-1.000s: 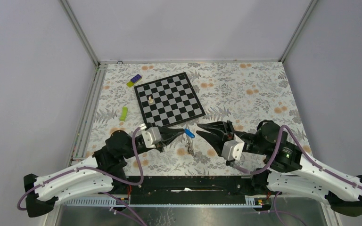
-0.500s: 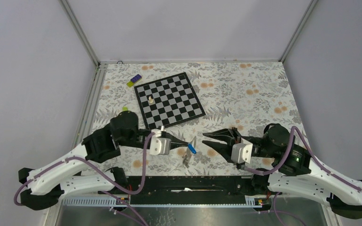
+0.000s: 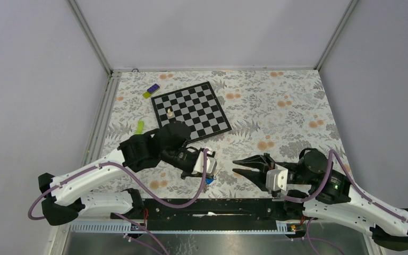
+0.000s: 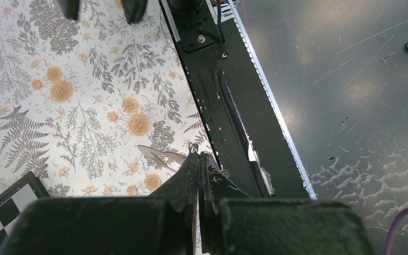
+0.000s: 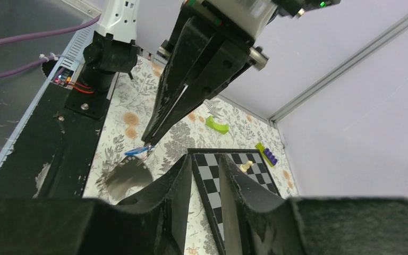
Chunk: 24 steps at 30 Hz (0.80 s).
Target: Remove the keys from the keyring
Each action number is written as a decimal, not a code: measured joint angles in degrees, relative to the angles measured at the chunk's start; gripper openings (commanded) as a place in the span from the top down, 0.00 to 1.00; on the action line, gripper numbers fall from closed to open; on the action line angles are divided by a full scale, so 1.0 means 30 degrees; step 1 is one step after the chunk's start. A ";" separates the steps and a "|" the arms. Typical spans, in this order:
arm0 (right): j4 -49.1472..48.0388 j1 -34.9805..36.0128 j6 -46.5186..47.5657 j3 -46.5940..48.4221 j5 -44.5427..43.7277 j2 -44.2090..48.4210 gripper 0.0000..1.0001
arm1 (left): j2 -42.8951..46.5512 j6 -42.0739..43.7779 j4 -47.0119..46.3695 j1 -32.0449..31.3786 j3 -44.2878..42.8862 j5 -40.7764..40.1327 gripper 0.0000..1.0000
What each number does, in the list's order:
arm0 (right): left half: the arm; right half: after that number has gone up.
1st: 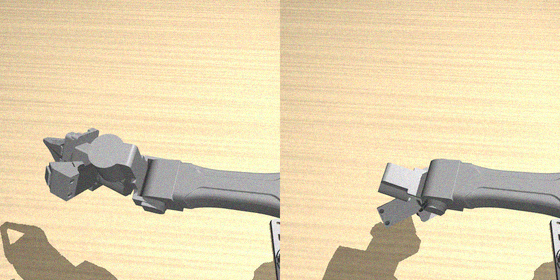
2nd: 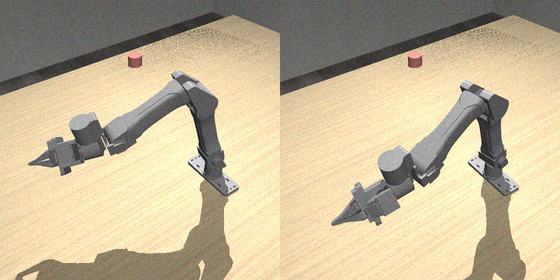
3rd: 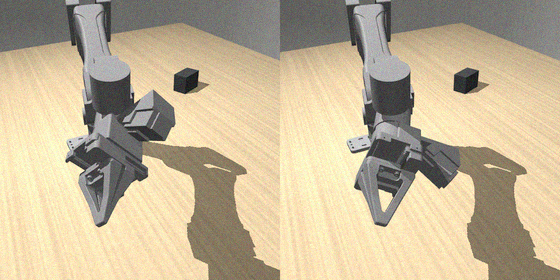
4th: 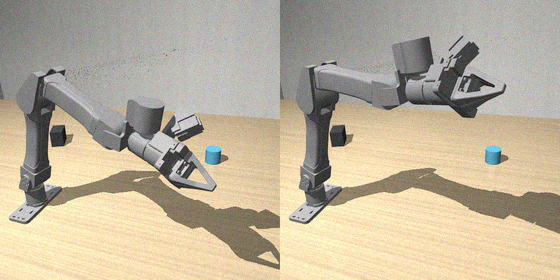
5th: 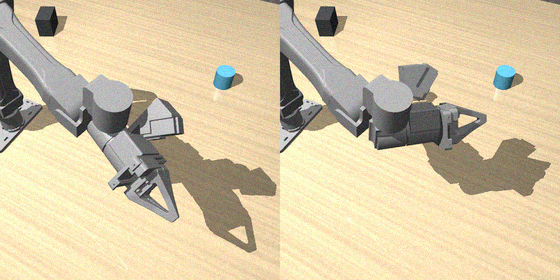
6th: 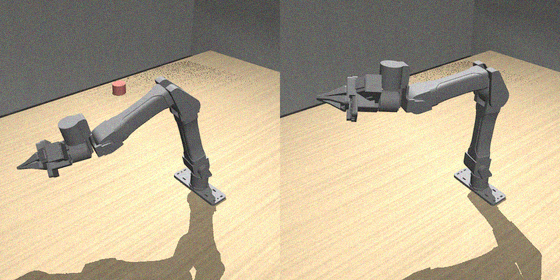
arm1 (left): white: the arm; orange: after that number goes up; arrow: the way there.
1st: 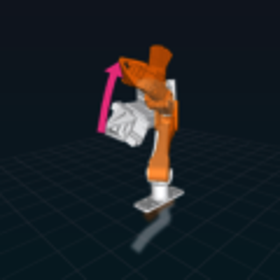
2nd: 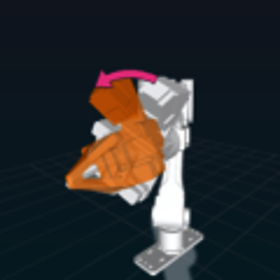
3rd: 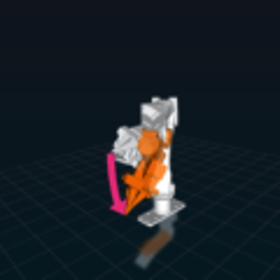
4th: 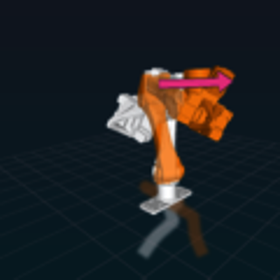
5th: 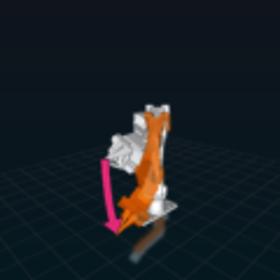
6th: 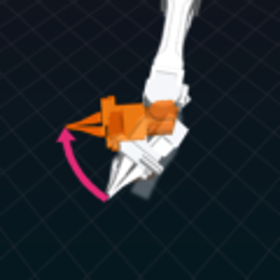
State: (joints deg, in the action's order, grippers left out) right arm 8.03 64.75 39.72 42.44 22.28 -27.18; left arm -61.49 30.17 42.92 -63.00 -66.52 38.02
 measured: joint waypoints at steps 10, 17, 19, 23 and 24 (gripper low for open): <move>-0.1362 0.0000 -0.1486 -0.1741 0.0437 -0.0233 0.66 | 0.0015 0.0015 0.0138 0.0000 -0.0539 -0.0262 1.00; -0.3628 0.0000 -0.2907 -0.3118 0.0423 -0.0590 0.68 | 0.0503 -0.0007 -0.0335 0.0000 -0.0539 -0.0852 1.00; -0.4473 0.0000 -0.3504 -0.3548 0.0270 -0.0699 0.70 | 0.0947 0.0000 -0.0648 0.0000 -0.0532 -0.1129 1.00; -0.5909 0.0000 -0.4656 -0.4306 -0.0211 -0.0925 0.71 | 0.1661 -0.0007 -0.1304 0.0000 -0.0532 -0.1457 1.00; -0.6207 0.0000 -0.4911 -0.4437 -0.0299 -0.1005 0.70 | 0.1770 0.0000 -0.1399 0.0000 -0.0532 -0.1486 1.00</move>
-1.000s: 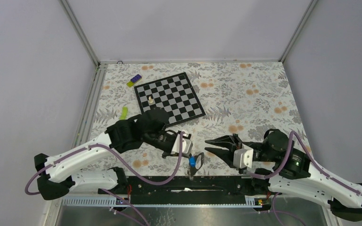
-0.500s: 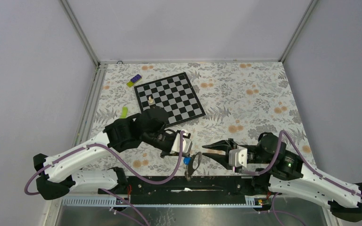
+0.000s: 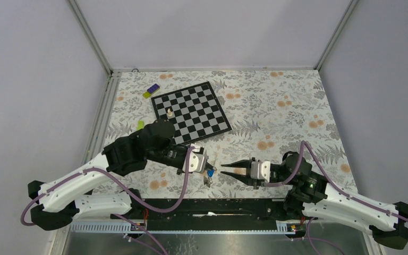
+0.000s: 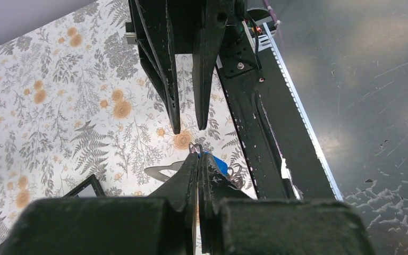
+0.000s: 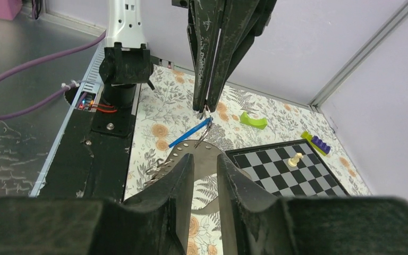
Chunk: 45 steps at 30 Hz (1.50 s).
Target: Remove the keys from the keyring
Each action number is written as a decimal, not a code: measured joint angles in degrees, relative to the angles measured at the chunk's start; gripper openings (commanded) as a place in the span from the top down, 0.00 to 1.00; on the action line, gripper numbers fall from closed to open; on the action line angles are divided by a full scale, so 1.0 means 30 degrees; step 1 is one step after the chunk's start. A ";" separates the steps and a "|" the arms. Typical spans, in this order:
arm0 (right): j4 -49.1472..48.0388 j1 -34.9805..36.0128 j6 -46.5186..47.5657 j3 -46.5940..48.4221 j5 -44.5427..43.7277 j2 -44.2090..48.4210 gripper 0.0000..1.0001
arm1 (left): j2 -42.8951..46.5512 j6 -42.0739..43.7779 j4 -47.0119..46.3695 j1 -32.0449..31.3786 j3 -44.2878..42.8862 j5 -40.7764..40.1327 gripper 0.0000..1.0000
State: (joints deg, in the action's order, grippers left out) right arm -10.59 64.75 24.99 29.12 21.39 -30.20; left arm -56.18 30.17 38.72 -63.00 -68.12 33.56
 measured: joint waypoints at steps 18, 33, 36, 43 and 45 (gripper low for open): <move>-0.3585 0.0000 -0.2572 -0.0882 -0.0313 -0.0758 0.64 | 0.0066 -0.0080 -0.0488 0.0000 0.0087 -0.0452 1.00; -0.3789 0.0000 -0.3016 -0.1158 -0.0750 -0.1137 0.69 | 0.0051 -0.0087 -0.0823 0.0000 0.0095 -0.0466 1.00; -0.3891 0.0000 -0.3075 -0.1217 -0.0794 -0.1195 0.70 | -0.0051 -0.0087 -0.0823 0.0000 0.0095 -0.0459 1.00; -0.4240 0.0000 -0.3133 -0.1239 -0.0780 -0.1362 0.71 | -0.0321 -0.0087 -0.0860 0.0000 0.0095 -0.0452 1.00; -0.4320 0.0000 -0.3147 -0.1239 -0.0772 -0.1406 0.73 | -0.0335 -0.0087 -0.0874 0.0000 0.0095 -0.0452 1.00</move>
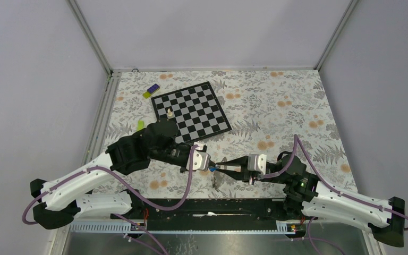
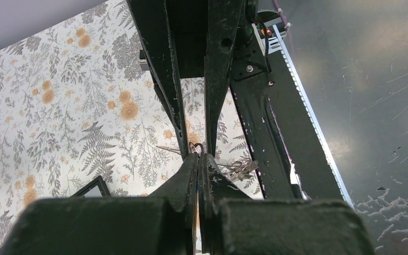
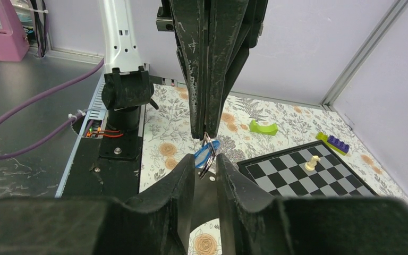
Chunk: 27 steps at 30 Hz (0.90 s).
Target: Remove the keys from the keyring
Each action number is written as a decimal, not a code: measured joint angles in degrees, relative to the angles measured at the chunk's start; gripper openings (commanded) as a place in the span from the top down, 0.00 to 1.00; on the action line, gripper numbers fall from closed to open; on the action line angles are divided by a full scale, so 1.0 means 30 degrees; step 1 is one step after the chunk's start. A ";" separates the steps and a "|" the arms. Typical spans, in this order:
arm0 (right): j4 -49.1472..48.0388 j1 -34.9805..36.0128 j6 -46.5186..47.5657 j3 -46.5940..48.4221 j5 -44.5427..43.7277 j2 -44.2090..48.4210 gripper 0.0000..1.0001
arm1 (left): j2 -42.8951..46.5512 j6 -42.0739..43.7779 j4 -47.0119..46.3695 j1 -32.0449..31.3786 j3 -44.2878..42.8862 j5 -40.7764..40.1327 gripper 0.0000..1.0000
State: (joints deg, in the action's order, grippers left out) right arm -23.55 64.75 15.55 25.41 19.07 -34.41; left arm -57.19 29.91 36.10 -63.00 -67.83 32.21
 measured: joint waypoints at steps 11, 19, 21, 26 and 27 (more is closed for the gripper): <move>0.0087 0.0000 0.0146 0.0000 -0.0007 -0.0022 0.85 | 0.0000 -0.0080 -0.0051 0.0000 0.0000 0.0044 1.00; 0.0386 0.0000 0.0532 0.0000 -0.0044 0.0204 0.97 | 0.0000 -0.0124 -0.0058 0.0000 0.0000 0.0051 1.00; 0.0525 0.0000 0.0707 0.0000 -0.0044 0.0306 1.00 | 0.0000 -0.0131 -0.0058 -0.0007 0.0000 0.0044 1.00; 0.1370 0.0000 0.1734 0.0080 -0.0138 0.0874 1.00 | 0.0000 -0.0146 -0.0066 0.0000 0.0029 -0.0058 1.00; 0.1770 0.0000 0.2025 0.0197 -0.0189 0.1064 1.00 | 0.0000 -0.0146 -0.0080 0.0000 0.0058 -0.0131 1.00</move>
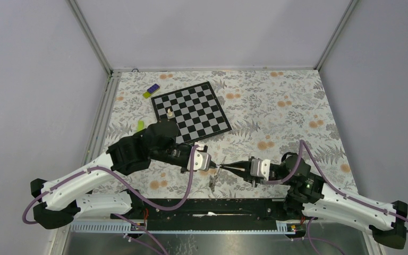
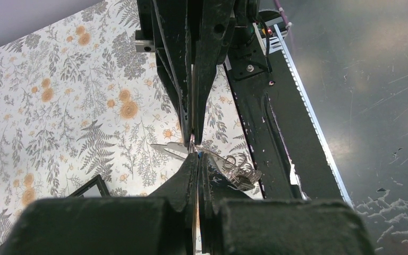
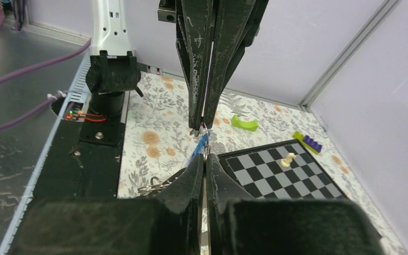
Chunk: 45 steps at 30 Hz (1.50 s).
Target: Remove the keys from the keyring
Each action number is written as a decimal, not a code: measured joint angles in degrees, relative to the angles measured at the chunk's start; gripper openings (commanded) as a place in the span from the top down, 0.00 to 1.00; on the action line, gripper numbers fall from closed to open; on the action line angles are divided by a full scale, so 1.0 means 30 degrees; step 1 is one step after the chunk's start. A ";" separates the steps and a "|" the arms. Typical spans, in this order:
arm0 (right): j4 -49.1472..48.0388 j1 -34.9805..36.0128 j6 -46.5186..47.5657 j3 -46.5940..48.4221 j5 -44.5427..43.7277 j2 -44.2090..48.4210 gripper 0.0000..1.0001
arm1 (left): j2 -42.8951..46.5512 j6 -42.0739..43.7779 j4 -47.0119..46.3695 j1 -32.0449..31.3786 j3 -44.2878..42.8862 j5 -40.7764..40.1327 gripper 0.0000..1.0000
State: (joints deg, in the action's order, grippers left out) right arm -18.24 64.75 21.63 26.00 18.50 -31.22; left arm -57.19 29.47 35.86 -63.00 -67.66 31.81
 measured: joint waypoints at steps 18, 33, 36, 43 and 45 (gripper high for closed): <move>0.5435 0.0007 0.3912 0.2951 -0.0401 0.0605 1.00 | 0.1464 -0.1865 -0.3920 0.0000 0.2863 -0.0423 0.96; 0.4838 0.0000 0.4131 0.3271 -0.0044 0.0743 1.00 | 0.2776 -0.2980 -0.4575 0.0000 0.4648 -0.0772 0.96; 0.4809 0.0000 0.3985 0.3271 -0.0248 0.0707 1.00 | 0.3045 -0.3031 -0.4823 0.0000 0.4874 -0.0962 0.97; 0.4583 0.0000 0.2208 0.3402 -0.2885 -0.0350 1.00 | 0.3504 -0.3949 -0.5909 0.0000 0.5872 -0.2732 1.00; 0.4583 0.0000 0.1515 0.3534 -0.3861 -0.0772 1.00 | 0.3636 -0.4422 -0.6353 0.0000 0.6258 -0.3759 0.99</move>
State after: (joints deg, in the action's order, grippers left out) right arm -4.49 64.75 26.17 36.60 6.92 -33.54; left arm -46.28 16.21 16.80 -63.00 -48.88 20.53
